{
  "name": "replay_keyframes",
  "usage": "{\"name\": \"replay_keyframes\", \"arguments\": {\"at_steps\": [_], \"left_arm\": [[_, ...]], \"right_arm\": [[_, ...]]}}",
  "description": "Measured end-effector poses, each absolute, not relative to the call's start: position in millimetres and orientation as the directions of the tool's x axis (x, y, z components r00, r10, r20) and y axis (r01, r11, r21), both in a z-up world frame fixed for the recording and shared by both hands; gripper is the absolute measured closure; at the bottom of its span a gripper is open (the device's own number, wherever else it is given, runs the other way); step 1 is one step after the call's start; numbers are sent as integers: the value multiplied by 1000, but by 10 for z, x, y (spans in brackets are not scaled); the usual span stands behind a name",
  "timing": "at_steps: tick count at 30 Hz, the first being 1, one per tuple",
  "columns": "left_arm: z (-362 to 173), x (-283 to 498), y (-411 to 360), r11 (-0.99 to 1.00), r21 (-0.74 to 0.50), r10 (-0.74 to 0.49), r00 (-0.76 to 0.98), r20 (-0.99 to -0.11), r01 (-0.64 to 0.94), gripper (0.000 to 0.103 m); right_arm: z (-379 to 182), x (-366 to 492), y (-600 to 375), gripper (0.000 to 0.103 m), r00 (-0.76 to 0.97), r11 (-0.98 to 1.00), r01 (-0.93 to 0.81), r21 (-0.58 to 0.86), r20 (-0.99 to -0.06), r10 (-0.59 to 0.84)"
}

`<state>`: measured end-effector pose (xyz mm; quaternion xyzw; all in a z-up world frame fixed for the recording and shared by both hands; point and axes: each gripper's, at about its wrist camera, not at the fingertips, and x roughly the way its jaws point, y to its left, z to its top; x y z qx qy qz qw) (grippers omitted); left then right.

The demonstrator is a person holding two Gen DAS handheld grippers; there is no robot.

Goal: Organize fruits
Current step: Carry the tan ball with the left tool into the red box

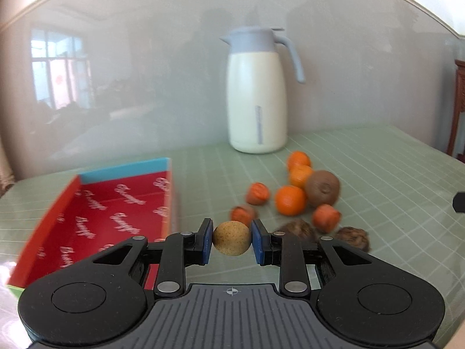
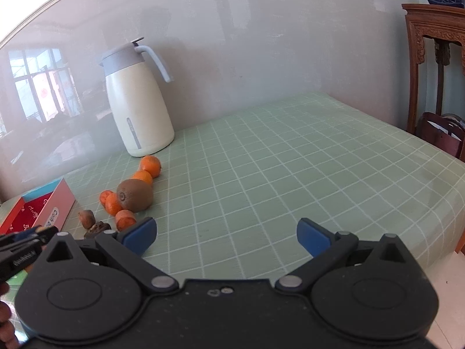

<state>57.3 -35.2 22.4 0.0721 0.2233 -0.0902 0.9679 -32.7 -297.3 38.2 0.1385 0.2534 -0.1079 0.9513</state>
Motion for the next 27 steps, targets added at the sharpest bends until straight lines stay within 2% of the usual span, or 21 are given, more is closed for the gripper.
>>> {"name": "replay_keyframes", "arguments": {"at_steps": [7, 12, 17, 27], "left_arm": [[358, 537, -10, 989, 94, -70, 914, -399, 116, 74], [377, 591, 307, 996, 87, 17, 915, -404, 20, 74], [270, 719, 576, 993, 80, 110, 879, -463, -82, 74], [84, 848, 827, 985, 53, 167, 815, -555, -165, 74]], "right_arm": [[370, -248, -2821, 0, 849, 948, 248, 200, -515, -113], [348, -182, -2709, 0, 844, 955, 228, 191, -527, -96], [326, -134, -2657, 0, 837, 954, 221, 202, -541, -79], [300, -87, -2558, 0, 834, 959, 209, 191, -547, -73]]}}
